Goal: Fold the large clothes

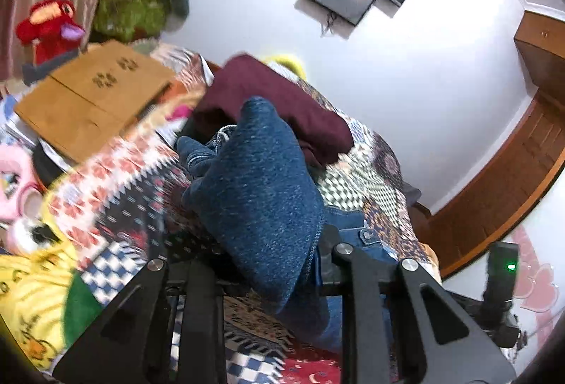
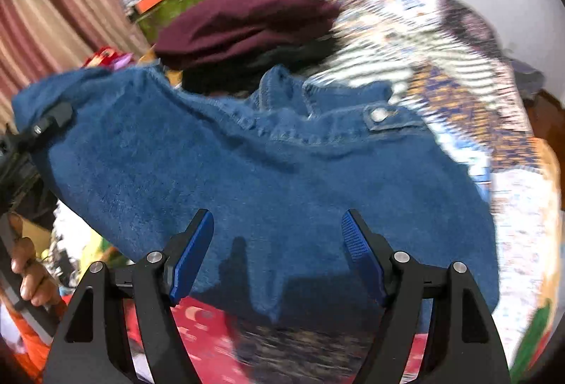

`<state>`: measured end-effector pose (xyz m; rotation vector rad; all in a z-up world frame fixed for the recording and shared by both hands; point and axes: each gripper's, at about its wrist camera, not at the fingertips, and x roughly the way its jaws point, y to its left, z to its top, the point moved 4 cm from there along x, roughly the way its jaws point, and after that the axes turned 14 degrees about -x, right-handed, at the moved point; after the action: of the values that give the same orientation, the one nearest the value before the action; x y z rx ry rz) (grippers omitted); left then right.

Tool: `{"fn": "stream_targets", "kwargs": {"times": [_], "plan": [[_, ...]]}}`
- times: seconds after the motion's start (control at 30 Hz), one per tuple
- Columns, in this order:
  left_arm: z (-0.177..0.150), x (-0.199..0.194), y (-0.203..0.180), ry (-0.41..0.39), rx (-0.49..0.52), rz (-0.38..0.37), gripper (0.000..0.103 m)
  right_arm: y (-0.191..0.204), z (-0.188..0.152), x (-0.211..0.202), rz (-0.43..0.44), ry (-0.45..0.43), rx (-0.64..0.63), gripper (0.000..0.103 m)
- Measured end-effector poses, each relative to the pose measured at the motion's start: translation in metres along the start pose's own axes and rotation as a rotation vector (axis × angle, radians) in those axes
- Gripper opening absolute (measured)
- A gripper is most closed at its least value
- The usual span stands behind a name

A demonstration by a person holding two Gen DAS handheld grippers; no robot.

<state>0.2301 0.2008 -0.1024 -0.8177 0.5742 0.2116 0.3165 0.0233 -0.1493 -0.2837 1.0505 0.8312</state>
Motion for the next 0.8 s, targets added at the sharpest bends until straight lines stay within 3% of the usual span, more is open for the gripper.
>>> {"fn": "stream_targets", "kwargs": {"times": [0.1,0.23,0.33,0.47,0.53,0.7,0.8], "plan": [[0.005,-0.011,0.009,-0.025,-0.002,0.034,0.023,0.029,-0.003,0.038,0.082,0.079,-0.048,0.072],[-0.001,-0.001,0.015,0.027,-0.006,0.070,0.023,0.040,-0.015,0.066,0.049,0.133,-0.077,0.073],[-0.009,0.007,0.013,0.044,0.025,0.116,0.024,0.038,-0.019,0.060,0.083,0.133,-0.099,0.073],[-0.009,0.010,-0.004,0.043,0.051,0.094,0.024,0.014,-0.025,0.032,0.165,0.086,-0.005,0.073],[-0.009,0.014,-0.025,0.043,0.085,0.073,0.024,-0.005,-0.029,0.017,0.167,0.043,0.043,0.073],[-0.024,0.036,-0.101,0.069,0.218,0.007,0.024,-0.060,-0.060,-0.049,0.027,-0.090,0.139,0.073],[-0.049,0.055,-0.153,0.104,0.316,-0.052,0.023,-0.098,-0.088,-0.087,-0.121,-0.132,0.199,0.073]]}}
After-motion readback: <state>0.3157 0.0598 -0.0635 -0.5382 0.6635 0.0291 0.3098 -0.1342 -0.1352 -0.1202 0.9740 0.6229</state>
